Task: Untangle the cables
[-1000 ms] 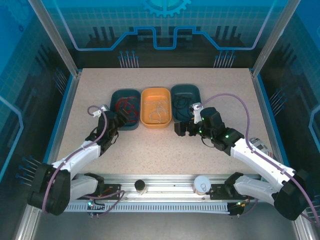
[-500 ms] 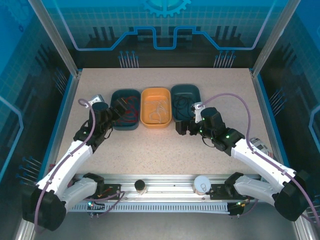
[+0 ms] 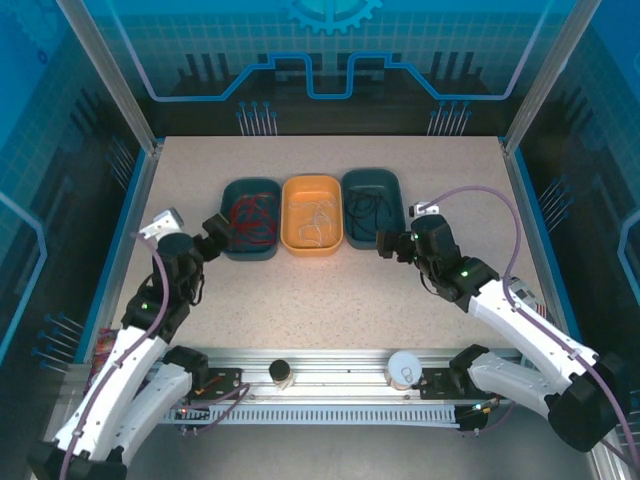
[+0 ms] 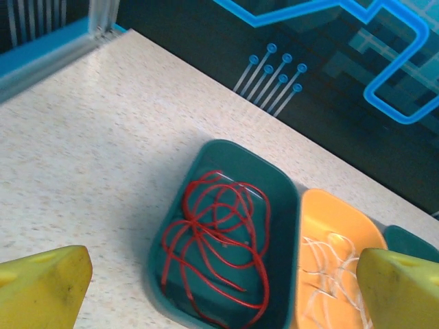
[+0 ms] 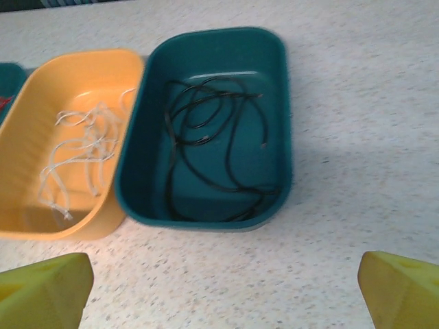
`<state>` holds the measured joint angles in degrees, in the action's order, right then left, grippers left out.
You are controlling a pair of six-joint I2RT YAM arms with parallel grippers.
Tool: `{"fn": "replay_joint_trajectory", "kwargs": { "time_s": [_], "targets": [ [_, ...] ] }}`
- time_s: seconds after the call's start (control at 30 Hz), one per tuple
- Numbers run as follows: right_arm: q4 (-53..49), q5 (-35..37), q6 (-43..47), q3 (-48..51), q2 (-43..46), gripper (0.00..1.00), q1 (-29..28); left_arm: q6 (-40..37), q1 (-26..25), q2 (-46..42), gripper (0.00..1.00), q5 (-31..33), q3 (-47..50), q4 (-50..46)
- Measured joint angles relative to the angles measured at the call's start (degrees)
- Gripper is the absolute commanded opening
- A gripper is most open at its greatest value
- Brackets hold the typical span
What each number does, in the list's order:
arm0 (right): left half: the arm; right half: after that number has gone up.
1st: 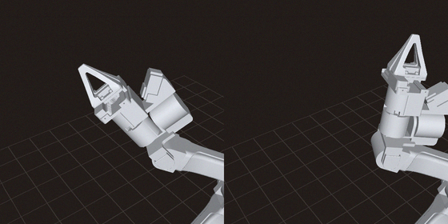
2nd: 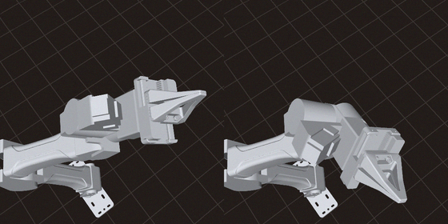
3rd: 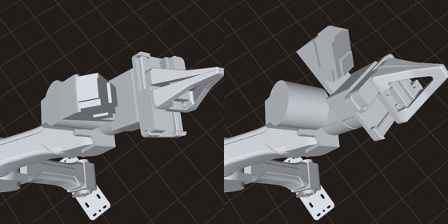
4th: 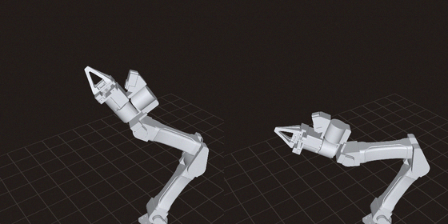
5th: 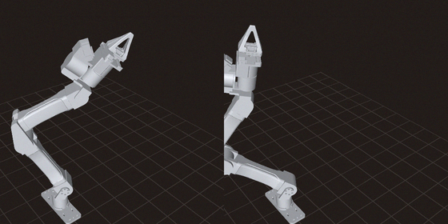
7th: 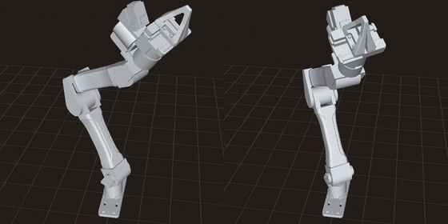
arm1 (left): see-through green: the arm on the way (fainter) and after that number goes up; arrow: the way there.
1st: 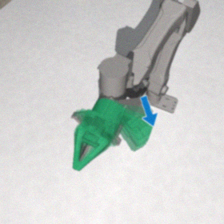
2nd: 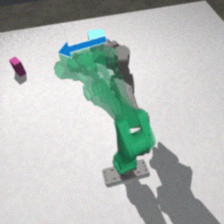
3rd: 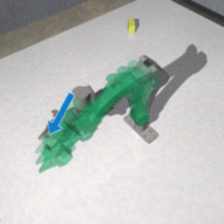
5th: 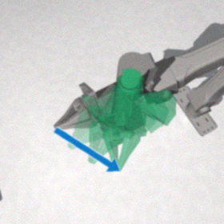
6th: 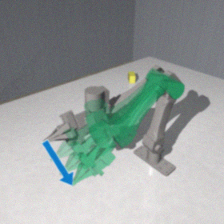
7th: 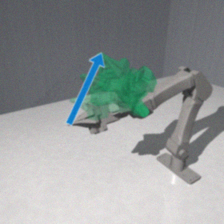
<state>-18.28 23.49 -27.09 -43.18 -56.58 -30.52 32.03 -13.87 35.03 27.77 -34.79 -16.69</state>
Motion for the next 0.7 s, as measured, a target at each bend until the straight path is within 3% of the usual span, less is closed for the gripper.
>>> {"fn": "replay_joint_trajectory", "kwargs": {
  "time_s": [0.27, 0.47, 0.7],
  "targets": [
    [0.6, 6.4, 0.9, 1.1, 1.7, 1.0, 3.8, -7.2, 0.0, -6.1, 0.99, 3.1, 10.7, 2.9],
    [4.9, 10.2, 3.7, 6.3, 1.3, 1.0, 6.1, -13.6, 0.0, -3.9, 0.99, 2.5, 17.1, 10.4],
    [11.6, 11.5, 7.7, 9.8, -1.5, 1.0, 9.5, -20.6, 0.0, 0.5, 0.99, 0.4, 18.2, 16.7]
  ]
}}
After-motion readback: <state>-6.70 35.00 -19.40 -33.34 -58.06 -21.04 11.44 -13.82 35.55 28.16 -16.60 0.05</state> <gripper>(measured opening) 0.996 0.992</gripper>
